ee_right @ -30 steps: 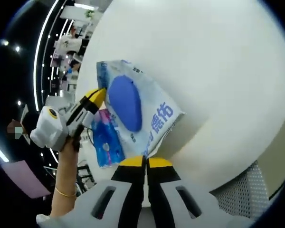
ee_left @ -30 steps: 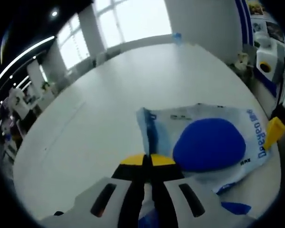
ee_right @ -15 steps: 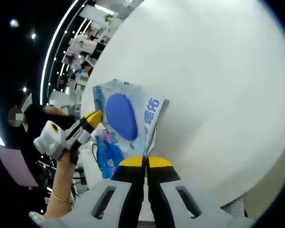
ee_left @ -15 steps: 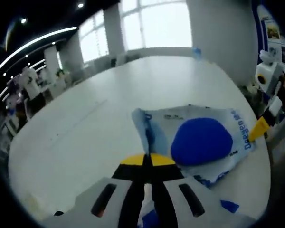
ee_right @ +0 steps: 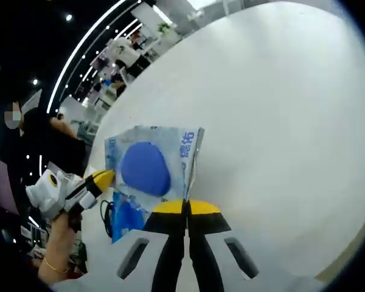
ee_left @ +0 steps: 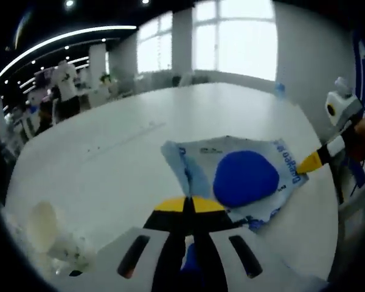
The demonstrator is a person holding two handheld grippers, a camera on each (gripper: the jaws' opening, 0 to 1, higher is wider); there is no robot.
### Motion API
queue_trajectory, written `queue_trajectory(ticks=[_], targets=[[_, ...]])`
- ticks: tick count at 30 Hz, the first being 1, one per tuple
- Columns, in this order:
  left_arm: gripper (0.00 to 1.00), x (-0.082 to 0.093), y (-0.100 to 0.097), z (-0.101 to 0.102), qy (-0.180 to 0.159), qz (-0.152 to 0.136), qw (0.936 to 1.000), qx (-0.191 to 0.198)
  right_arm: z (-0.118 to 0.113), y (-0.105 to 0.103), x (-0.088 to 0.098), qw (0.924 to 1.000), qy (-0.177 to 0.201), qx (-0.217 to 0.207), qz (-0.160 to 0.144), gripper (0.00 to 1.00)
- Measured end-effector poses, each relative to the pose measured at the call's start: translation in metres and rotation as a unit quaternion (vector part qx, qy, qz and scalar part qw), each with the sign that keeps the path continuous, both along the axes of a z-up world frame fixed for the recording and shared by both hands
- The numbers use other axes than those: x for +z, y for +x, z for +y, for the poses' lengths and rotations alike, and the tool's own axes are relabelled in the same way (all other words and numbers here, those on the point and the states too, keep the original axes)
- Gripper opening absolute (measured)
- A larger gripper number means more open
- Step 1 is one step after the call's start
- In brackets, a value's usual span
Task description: Arrange the tabletop items into an orderly group along one side of the table until the central work area is clear of visible clutter.
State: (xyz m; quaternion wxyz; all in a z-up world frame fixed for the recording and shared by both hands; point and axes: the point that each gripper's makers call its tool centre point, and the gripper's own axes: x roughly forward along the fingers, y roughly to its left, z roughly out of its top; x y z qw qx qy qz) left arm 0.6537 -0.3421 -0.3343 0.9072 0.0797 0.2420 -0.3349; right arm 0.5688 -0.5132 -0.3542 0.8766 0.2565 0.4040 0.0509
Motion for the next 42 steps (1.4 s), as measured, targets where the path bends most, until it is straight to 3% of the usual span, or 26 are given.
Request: queue_trajectory(ticks=[4,15,22,25,28,31,36,42], targets=[[0.0,0.005,-0.003,0.002,0.009,-0.015,0.9997,0.017,-0.002,0.021,0.0,0.9991,-0.036,0.018,-0.017,0.01],[0.0,0.005,-0.004,0.016,-0.01,-0.002,0.9949,0.1,0.0,0.061,0.008,0.9922,-0.091,0.057,-0.063,0.01],[0.0,-0.002,-0.002,0.029,-0.037,0.016,0.9848,0.169,0.01,0.088,0.009,0.9879,-0.102,0.084,-0.08,0.01],[0.0,-0.002,0.004,0.036,-0.041,0.017,0.9827,0.18,0.018,0.1,0.009,0.9869,-0.1,0.096,-0.083,0.01],[0.0,-0.001,0.012,0.047,-0.064,0.034,0.9767,0.202,0.025,0.107,0.009,0.988,-0.091,0.099,-0.076,0.01],[0.0,0.001,0.014,0.05,-0.07,0.038,0.9763,0.201,0.028,0.113,0.012,0.9873,-0.095,0.103,-0.074,0.01],[0.0,0.0,0.021,0.058,-0.103,0.071,0.9646,0.233,0.035,0.126,0.019,0.9831,-0.116,0.116,-0.081,0.01],[0.0,-0.01,0.027,0.076,-0.095,0.086,0.9529,0.275,0.057,0.138,0.018,0.9729,-0.141,0.162,-0.086,0.01]])
